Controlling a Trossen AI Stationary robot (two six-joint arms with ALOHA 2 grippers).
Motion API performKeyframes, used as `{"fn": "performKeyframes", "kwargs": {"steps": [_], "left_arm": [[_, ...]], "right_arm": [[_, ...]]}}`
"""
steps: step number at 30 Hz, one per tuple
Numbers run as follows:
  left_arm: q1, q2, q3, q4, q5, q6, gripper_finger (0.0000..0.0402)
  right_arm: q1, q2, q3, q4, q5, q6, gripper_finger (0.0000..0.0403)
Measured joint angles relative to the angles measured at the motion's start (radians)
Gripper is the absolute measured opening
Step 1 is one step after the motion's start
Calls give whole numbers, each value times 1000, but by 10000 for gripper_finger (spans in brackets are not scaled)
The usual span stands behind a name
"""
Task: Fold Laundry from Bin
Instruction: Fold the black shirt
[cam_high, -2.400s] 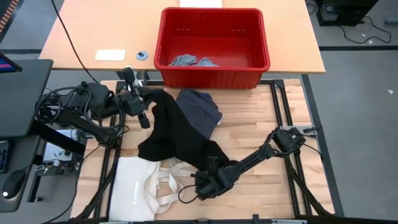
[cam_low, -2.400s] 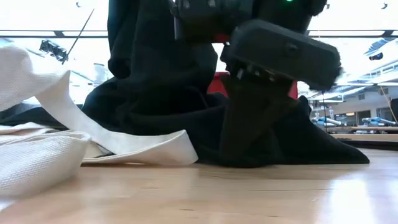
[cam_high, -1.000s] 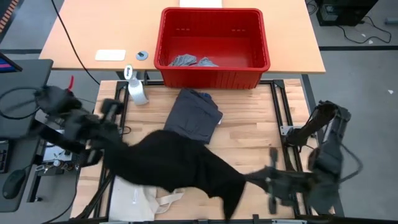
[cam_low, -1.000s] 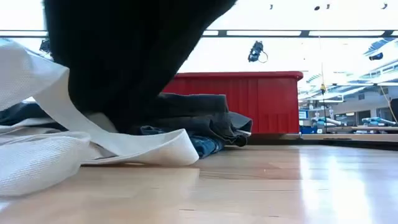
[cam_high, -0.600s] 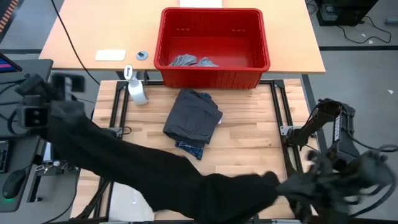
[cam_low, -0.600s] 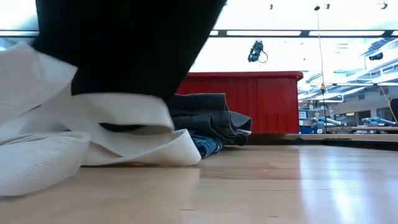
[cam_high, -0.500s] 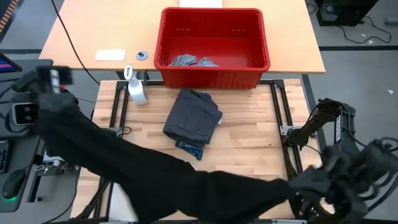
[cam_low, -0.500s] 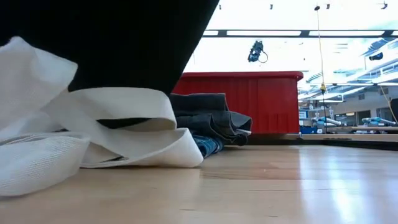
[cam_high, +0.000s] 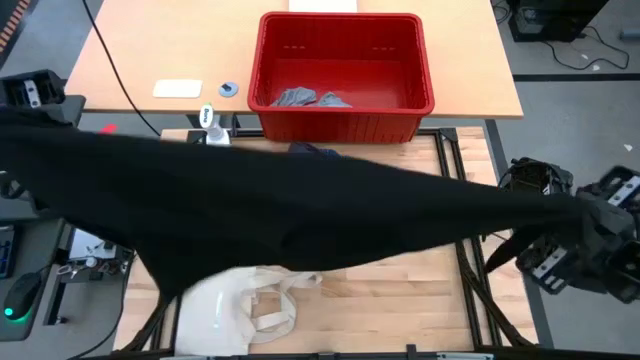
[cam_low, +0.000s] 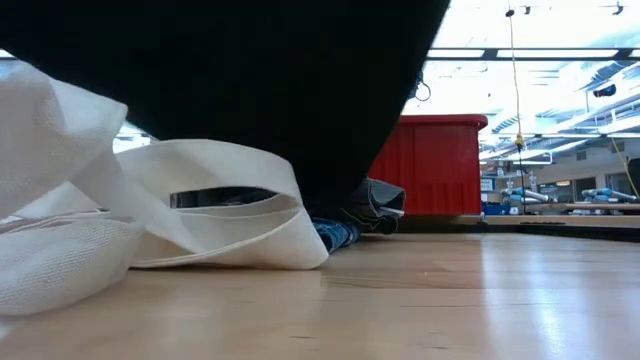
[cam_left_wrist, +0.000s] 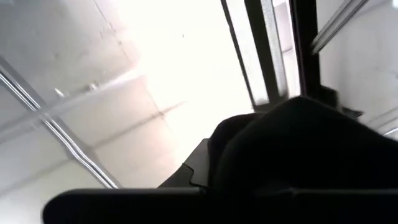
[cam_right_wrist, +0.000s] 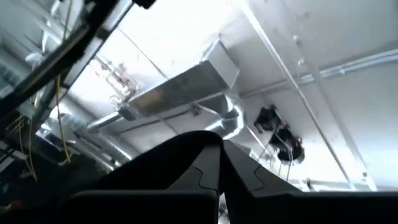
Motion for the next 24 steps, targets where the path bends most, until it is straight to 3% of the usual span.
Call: {"fn": "performKeyframes", "kwargs": {"steps": [3, 8, 12, 15, 20, 24], "left_arm": [[0, 8, 0, -56, -2, -79, 25], [-1, 34, 0, -160, -3, -173, 25], [-1, 62, 0, -242, -11, -255, 25], [-2, 82, 0, -355, -87, -261, 25], [0, 103, 0, -550, -239, -305, 25], [-16, 122, 0, -588, -236, -315, 25]], "right_arm": [[20, 5, -1, -58, -35, 15, 18], [77, 5, -2, -205, -225, 176, 18], [138, 6, -2, -245, -294, 237, 16], [172, 5, -2, -215, -222, 285, 17], [226, 4, -2, -157, 47, 308, 16], [276, 4, -2, -188, 42, 350, 16]]}}
